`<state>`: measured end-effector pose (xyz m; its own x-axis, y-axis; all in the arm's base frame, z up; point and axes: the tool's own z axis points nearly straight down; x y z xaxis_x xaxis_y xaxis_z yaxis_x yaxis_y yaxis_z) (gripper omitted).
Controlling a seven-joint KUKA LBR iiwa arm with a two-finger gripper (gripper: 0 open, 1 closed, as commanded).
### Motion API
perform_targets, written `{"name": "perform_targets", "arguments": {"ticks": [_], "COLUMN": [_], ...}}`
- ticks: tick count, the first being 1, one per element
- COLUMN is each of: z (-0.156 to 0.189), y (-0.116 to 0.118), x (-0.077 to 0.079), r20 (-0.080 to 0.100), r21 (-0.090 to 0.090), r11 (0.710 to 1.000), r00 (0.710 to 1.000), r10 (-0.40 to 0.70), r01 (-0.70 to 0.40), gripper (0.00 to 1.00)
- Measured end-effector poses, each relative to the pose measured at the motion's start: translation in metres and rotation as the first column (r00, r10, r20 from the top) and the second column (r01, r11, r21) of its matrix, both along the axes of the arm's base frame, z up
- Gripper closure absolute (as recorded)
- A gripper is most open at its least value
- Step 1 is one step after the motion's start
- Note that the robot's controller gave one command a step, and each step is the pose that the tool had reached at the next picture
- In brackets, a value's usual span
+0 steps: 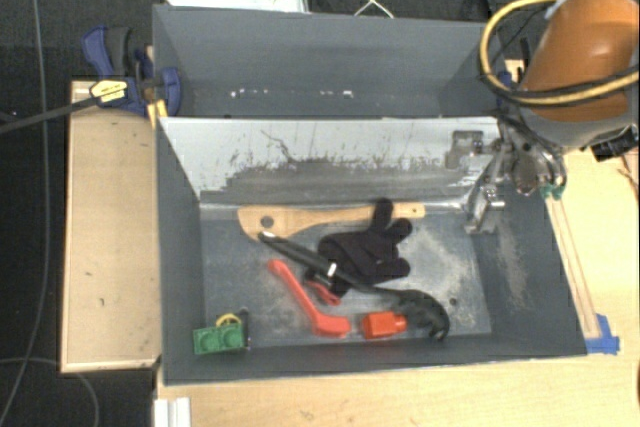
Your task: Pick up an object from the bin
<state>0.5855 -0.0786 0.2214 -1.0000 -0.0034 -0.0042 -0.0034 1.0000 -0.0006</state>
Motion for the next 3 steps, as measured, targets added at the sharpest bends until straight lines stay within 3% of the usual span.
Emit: {"name": "perform_targets", "arguments": {"ticks": [1,2,3], "z": [0.000,-0.048,-0.070], "y": [0.000,0.047,0.041], "x": [0.000,-0.034,-0.012], "r20": [0.000,0.000,0.014], "r21": [0.000,0.002,-0.003], "r11": [1.000,0.999,1.000], "r00": [1.000,0.999,1.000], "r10": [0.000,-0.039,-0.009], "r01": [0.000,0.039,0.009], "gripper": [0.00,0.00,0.00]}}
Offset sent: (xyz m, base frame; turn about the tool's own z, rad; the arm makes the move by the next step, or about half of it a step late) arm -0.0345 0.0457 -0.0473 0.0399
